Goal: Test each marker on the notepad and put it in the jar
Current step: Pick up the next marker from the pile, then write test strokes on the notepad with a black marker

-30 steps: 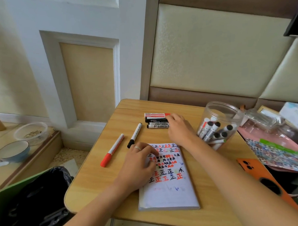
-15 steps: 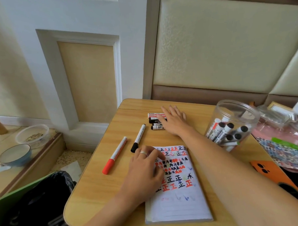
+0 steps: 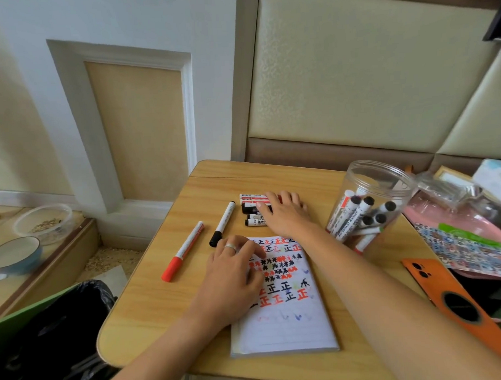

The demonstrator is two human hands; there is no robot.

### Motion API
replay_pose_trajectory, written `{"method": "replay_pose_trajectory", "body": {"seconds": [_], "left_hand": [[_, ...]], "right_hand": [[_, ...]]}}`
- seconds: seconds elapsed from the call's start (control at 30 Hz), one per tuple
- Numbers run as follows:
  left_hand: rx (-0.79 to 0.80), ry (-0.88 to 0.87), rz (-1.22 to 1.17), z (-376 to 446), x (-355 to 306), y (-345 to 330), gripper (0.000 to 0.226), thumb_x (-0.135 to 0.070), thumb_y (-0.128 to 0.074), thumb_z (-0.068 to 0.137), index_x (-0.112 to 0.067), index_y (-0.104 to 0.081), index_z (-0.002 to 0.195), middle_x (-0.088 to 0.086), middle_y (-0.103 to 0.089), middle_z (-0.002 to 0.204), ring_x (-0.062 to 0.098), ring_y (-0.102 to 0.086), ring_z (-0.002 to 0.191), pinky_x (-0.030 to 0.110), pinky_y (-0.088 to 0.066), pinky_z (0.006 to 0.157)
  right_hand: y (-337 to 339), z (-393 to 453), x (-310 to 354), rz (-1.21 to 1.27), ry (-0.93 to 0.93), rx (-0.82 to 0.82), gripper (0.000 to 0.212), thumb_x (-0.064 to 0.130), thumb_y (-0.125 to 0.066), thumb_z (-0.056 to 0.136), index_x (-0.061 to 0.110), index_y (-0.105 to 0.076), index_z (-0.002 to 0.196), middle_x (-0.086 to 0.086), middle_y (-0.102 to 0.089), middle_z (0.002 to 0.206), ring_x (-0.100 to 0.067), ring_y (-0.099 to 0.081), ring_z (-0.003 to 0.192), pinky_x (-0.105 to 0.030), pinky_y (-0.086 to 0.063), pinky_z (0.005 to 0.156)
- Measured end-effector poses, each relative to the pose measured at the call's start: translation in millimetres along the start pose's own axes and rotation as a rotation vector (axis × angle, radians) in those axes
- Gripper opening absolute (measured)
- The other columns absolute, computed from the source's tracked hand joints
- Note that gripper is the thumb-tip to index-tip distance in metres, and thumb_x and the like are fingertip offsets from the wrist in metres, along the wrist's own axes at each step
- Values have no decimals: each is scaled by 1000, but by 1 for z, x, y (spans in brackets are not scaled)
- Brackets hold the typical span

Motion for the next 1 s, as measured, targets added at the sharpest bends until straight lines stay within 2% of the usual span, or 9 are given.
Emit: {"method": "replay_pose_trajectory", "body": {"seconds": [0.23,0.4,0.6,0.73,0.8,0.9,0.97,1.0], "left_hand": [[3,0,37,-2,-1,-1,26,-30,-50,94,-41,-52,117,-13,-42,131,7,-35,123,33,-34,106],[4,-4,50,-2,-1,-1,25,-31,-50,95,-41,-52,118,-14,-42,133,6,-34,124,28,-31,105],[5,-2,50,-2,0,-2,26,-32,-50,95,-42,-52,119,-13,-42,135,6,-34,124,29,-32,106],[4,-1,60,-1,1,-3,26,-33,-50,95,-43,-51,119,-13,-41,136,6,-33,126,30,-32,107],[5,-1,61,-1,1,-4,26,-33,-50,95,-42,-51,119,-13,-41,136,6,-33,126,30,-31,107],[-3,-8,59,-1,1,-4,26,-32,-49,95,-41,-51,119,-12,-42,135,7,-34,124,29,-31,104],[-6,-12,62,0,1,-4,26,-33,-49,95,-41,-51,119,-12,-42,134,7,-34,123,29,-32,102],[-5,-12,63,0,2,-5,26,-33,-49,95,-41,-51,119,-12,-42,134,7,-34,123,29,-32,102]], "right_hand": [[4,-29,2,4,22,101,60,59,-19,106,32,-18,160,-6,-20,163,-32,-12,150,-54,-19,117],[4,-39,2,22,35,82,59,57,-18,107,32,-17,161,-6,-20,164,-31,-12,150,-53,-18,119],[11,-42,-2,15,58,55,60,57,-19,107,33,-14,162,-2,-21,168,-28,-13,155,-53,-12,122],[23,-45,-7,-2,95,33,59,55,-27,108,30,-23,161,-2,-27,166,-27,-20,153,-51,-17,122],[31,-48,-7,-4,138,-12,53,48,-40,106,26,-37,154,-3,-39,158,-26,-31,147,-49,-26,119],[46,-55,-2,20,260,-97,22,33,-59,99,23,-60,119,1,-55,125,-20,-49,121,-40,-45,101],[53,-60,2,26,321,-63,3,25,-63,96,25,-62,99,6,-55,105,-16,-54,104,-33,-49,88],[55,-62,5,6,344,-32,2,23,-64,95,24,-63,95,8,-56,100,-15,-55,99,-32,-50,85]]}}
Point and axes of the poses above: each hand's wrist, its own z-axis towards the middle knuckle, its own y-axis out of the back of the hand, x = y × z, the point moved 2 cm from there along z, towards the middle knuckle
